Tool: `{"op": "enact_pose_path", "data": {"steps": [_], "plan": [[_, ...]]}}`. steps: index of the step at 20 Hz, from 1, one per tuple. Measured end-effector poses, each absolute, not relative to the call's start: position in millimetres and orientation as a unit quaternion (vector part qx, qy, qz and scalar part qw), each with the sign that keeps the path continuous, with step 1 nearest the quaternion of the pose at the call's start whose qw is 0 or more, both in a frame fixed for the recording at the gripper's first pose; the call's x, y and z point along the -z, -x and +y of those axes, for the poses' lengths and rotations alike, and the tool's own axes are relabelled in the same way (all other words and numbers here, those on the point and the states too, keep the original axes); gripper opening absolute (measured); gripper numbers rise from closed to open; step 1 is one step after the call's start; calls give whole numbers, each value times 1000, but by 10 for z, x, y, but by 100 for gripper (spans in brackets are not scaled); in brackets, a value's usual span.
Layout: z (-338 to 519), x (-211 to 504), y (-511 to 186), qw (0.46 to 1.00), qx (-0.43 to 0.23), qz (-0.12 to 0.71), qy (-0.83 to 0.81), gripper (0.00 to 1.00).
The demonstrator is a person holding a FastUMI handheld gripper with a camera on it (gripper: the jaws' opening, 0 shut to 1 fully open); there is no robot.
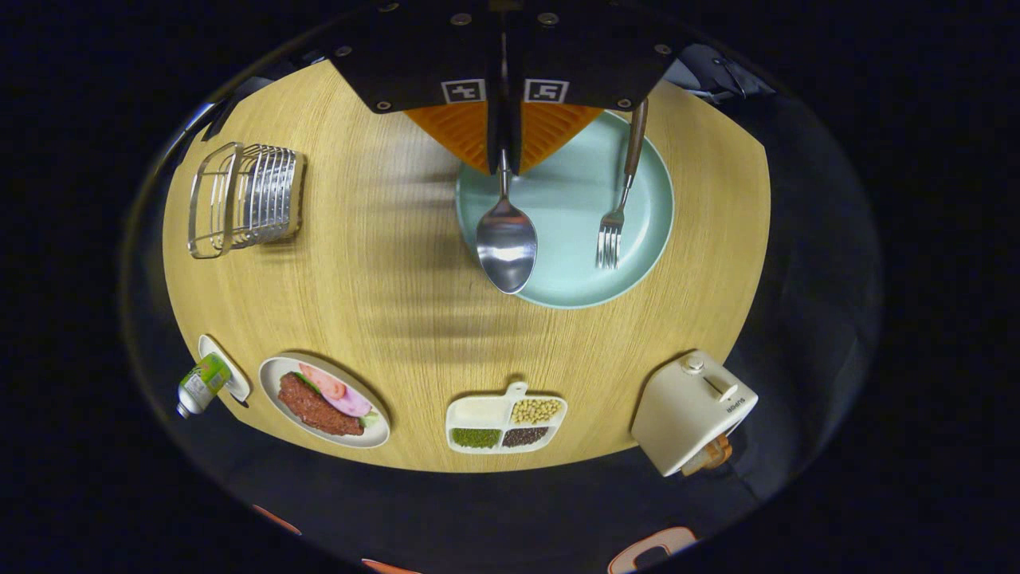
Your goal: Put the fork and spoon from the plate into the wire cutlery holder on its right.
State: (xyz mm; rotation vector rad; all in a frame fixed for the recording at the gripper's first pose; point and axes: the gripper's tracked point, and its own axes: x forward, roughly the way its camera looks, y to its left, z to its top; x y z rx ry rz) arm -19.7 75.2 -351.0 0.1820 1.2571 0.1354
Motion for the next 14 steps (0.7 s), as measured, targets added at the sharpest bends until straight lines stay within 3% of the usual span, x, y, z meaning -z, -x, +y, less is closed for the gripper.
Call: {"op": "enact_pose_path", "data": {"steps": [14], "plan": [[-820,2777,206,879,59,458,-120,3]]}}
